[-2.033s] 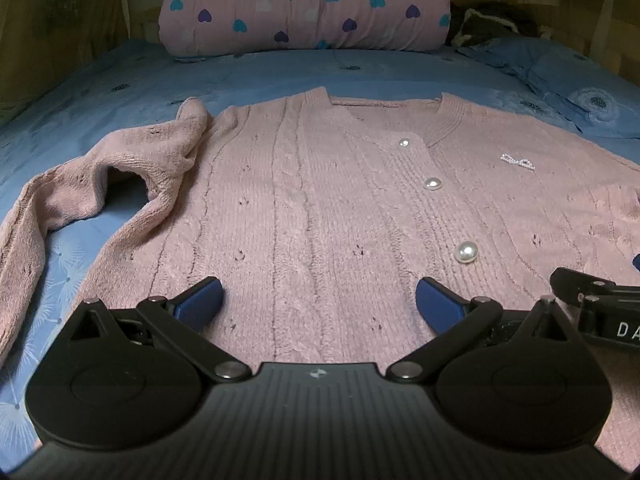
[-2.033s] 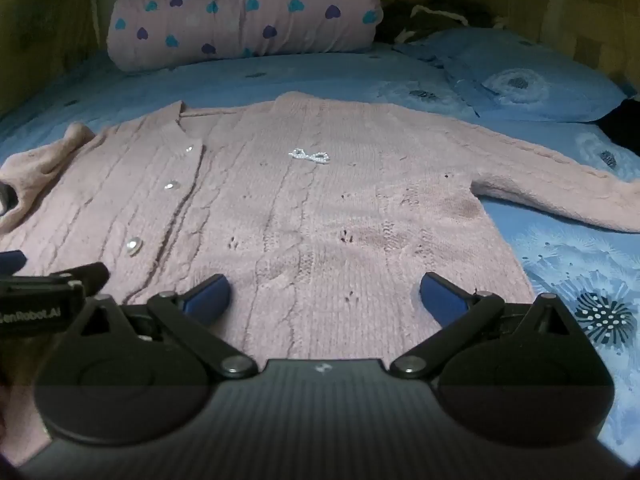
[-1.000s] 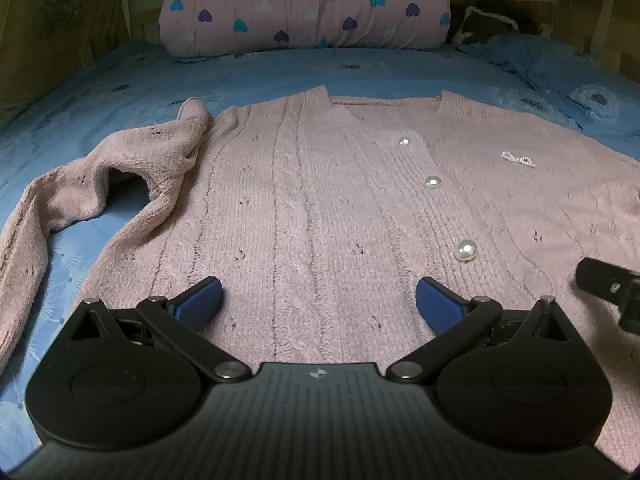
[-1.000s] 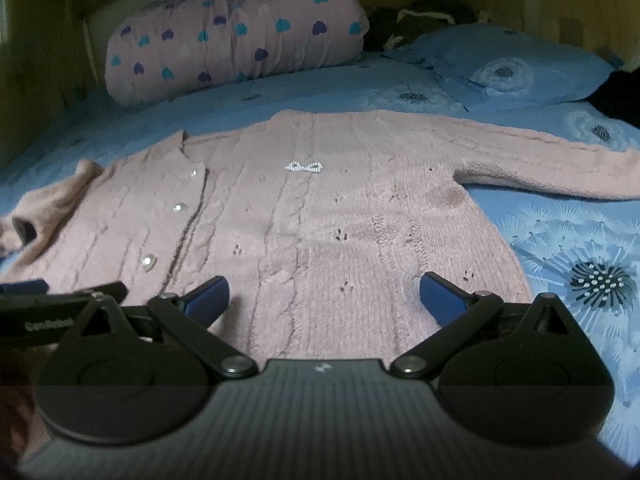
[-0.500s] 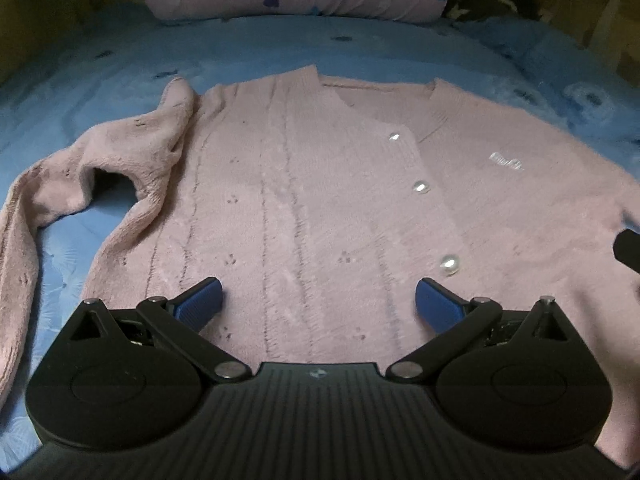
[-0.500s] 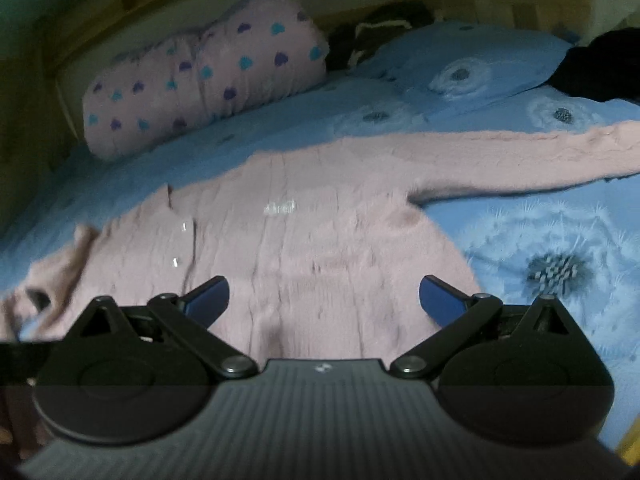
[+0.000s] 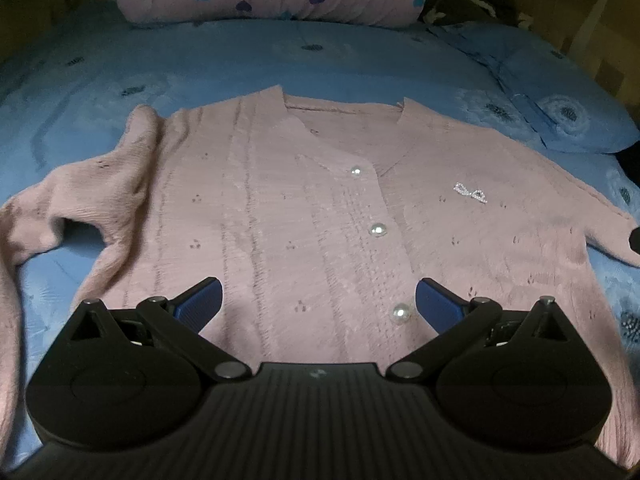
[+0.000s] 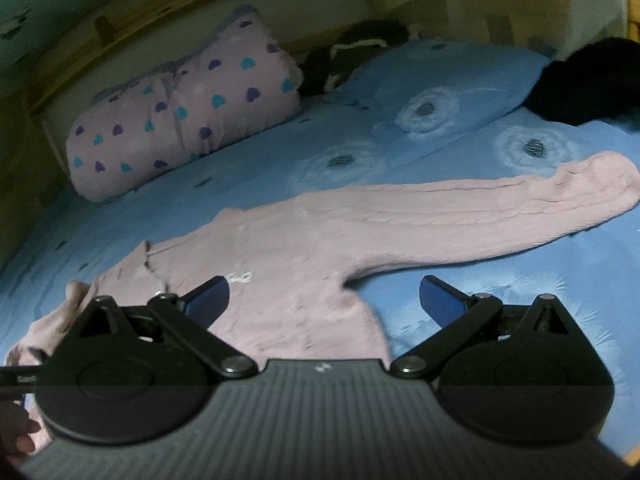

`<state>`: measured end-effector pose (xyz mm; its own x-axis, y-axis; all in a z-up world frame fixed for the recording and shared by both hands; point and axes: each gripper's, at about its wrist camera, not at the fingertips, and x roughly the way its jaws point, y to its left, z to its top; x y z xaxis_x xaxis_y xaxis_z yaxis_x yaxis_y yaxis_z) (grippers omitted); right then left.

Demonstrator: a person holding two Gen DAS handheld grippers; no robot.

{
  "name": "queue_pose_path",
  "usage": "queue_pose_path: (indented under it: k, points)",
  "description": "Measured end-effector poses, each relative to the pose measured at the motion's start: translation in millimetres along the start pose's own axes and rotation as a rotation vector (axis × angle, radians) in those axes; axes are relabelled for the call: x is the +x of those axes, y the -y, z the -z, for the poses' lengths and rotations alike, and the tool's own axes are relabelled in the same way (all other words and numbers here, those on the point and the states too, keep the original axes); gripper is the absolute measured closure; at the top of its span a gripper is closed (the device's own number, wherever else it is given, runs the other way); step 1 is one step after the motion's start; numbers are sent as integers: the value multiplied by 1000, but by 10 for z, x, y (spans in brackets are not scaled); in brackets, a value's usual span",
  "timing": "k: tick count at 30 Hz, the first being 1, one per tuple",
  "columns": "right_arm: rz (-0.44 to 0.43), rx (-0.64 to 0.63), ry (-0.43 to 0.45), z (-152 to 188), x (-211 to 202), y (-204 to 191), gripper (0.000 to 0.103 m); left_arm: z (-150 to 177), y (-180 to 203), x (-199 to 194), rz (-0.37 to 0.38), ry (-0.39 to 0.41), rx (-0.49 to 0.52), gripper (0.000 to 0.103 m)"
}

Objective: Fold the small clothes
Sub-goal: 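Grasp the cardigan sleeve cuff with the right gripper and lift it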

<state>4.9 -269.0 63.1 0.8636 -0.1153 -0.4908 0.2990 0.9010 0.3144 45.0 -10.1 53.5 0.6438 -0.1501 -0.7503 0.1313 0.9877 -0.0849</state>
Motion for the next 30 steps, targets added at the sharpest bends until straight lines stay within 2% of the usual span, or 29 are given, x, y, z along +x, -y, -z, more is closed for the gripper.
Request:
queue_pose_path:
  k: [5, 11, 17, 22, 27, 30]
  points:
    - [84, 81, -11, -81, 131, 327, 0, -52, 28, 132, -9, 10, 0, 0]
    - [205, 171, -3, -222, 252, 801, 0, -24, -35, 295, 12, -18, -15, 0]
    - [297, 285, -6, -318, 337, 1311, 0, 86, -26, 420, -27, -8, 30, 0]
    - [306, 472, 3, -304, 419, 1749, 0, 142, -3, 479, -44, 27, 59, 0]
    - [283, 455, 40, -257, 498, 1810, 0, 197, 14, 468, -50, 53, 58, 0]
    - [271, 507, 90, -263, 534, 1897, 0, 236, 0, 467, -41, 71, 53, 0]
